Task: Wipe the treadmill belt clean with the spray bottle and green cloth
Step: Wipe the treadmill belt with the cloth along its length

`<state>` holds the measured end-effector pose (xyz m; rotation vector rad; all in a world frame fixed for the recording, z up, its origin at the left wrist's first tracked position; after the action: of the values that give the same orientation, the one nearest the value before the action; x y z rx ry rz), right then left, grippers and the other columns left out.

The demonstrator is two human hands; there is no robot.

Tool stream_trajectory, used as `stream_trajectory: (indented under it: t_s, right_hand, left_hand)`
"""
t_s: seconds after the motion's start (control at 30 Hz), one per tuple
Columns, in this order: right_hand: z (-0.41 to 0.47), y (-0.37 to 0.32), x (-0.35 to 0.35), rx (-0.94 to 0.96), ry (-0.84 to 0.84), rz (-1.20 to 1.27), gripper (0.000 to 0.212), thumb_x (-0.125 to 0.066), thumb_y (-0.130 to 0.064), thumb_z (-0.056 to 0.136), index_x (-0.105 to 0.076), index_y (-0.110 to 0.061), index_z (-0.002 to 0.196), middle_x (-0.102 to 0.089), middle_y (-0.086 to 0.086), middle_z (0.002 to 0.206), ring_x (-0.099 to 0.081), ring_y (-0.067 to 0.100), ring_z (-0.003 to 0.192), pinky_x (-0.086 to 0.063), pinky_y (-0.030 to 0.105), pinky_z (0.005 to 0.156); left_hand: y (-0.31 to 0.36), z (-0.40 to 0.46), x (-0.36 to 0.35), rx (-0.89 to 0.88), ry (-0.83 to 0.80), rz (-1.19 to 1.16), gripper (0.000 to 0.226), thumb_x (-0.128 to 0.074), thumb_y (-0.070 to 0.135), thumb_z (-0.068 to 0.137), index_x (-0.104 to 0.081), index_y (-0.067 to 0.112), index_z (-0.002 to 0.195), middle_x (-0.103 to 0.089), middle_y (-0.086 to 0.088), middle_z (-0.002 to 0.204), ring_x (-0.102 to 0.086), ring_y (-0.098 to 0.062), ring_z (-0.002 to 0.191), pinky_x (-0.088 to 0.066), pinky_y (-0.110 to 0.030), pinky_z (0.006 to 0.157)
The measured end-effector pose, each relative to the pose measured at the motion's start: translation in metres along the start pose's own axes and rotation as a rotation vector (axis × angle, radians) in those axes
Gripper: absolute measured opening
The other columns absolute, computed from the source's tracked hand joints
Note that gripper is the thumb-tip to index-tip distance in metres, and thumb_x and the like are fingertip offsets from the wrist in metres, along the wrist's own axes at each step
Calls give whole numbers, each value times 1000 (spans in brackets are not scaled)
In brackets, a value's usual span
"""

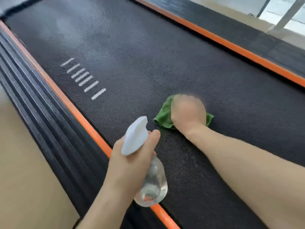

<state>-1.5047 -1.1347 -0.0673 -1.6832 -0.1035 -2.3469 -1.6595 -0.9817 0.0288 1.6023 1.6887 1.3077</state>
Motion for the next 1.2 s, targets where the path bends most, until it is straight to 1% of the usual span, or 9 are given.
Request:
stream_trajectory:
  t_s: [0.17, 0.37, 0.53, 0.63, 0.73, 0.83, 0.93, 1.07, 1.2]
  right_hand:
    - [14, -15, 3, -132, 11, -51, 19, -46, -27, 91, -52, -15, 77, -56, 5, 73, -51, 29, 65, -30, 36, 60]
    - [-96, -95, 34, -54, -106, 36, 17, -57, -26, 87, -49, -18, 74, -46, 3, 71, -45, 29, 65, -34, 41, 58]
    - [-81, -88, 27, 182, -80, 72, 20, -57, -21, 88, -50, -16, 70, -47, 4, 68, -44, 28, 61, -35, 39, 54]
    - [-81, -86, 27, 153, -79, 94, 20, -62, -21, 86, -52, -15, 70, -47, 4, 68, -43, 27, 61, -33, 38, 54]
    - [-83, -87, 28, 156, -73, 100, 19, -64, -23, 84, -54, -14, 71, -48, 3, 69, -43, 27, 62, -32, 38, 56]
    - [-82, -84, 27, 159, -53, 112, 18, -64, -24, 83, -54, -14, 72, -48, 3, 70, -42, 26, 64, -33, 38, 56]
    - [-86, -86, 29, 175, -40, 130, 17, -63, -24, 83, -54, -14, 72, -48, 2, 70, -43, 26, 64, -34, 38, 57]
    - [-41, -43, 20, -115, 44, 10, 19, -54, -27, 87, -54, -14, 73, -54, 4, 68, -53, 29, 63, -40, 37, 59]
    - [8, 4, 4, -319, 17, -92, 19, -51, -27, 93, -58, -13, 83, -65, 8, 80, -59, 34, 74, -36, 37, 65]
  left_hand:
    - [1, 42, 29, 23, -113, 58, 46, -78, 42, 86, -67, -3, 89, -68, -25, 88, -65, -32, 69, -57, -44, 69]
    - [15, 77, 46, 103, -256, 52, 48, -79, 36, 91, -62, -10, 91, -63, -16, 74, -56, -18, 68, -47, -35, 66]
    - [24, 94, 48, 114, -343, 135, 53, -79, 42, 87, -66, -9, 95, -66, -27, 88, -62, -21, 72, -59, -52, 78]
    - [22, 102, 51, 102, -365, 178, 56, -78, 45, 84, -67, -8, 95, -67, -27, 89, -63, -24, 70, -58, -47, 73]
    - [13, 106, 53, 69, -373, 217, 55, -77, 46, 86, -67, -8, 94, -69, -26, 88, -68, -38, 79, -58, -53, 80]
    - [5, 109, 47, 27, -375, 223, 57, -77, 45, 87, -64, -10, 94, -66, -30, 89, -62, -24, 70, -58, -54, 78]
    - [1, 107, 42, 0, -372, 163, 63, -81, 48, 86, -63, -12, 94, -65, -29, 81, -59, -19, 70, -52, -40, 68]
    - [3, 99, 41, -58, -382, 165, 42, -80, 46, 87, -73, 4, 82, -76, -17, 81, -74, -33, 76, -60, -45, 76]
    - [-6, 87, 47, -109, -401, 184, 32, -82, 49, 85, -79, 18, 81, -80, 2, 77, -78, -19, 78, -61, -41, 77]
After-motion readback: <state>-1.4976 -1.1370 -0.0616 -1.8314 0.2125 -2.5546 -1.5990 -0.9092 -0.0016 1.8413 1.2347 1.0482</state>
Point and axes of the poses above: each hand's wrist, its own z-axis towards the middle knuckle, its own x-axis out of the back of the hand, y = z × x, the point moved 6 cm from there along z, towards the middle knuckle
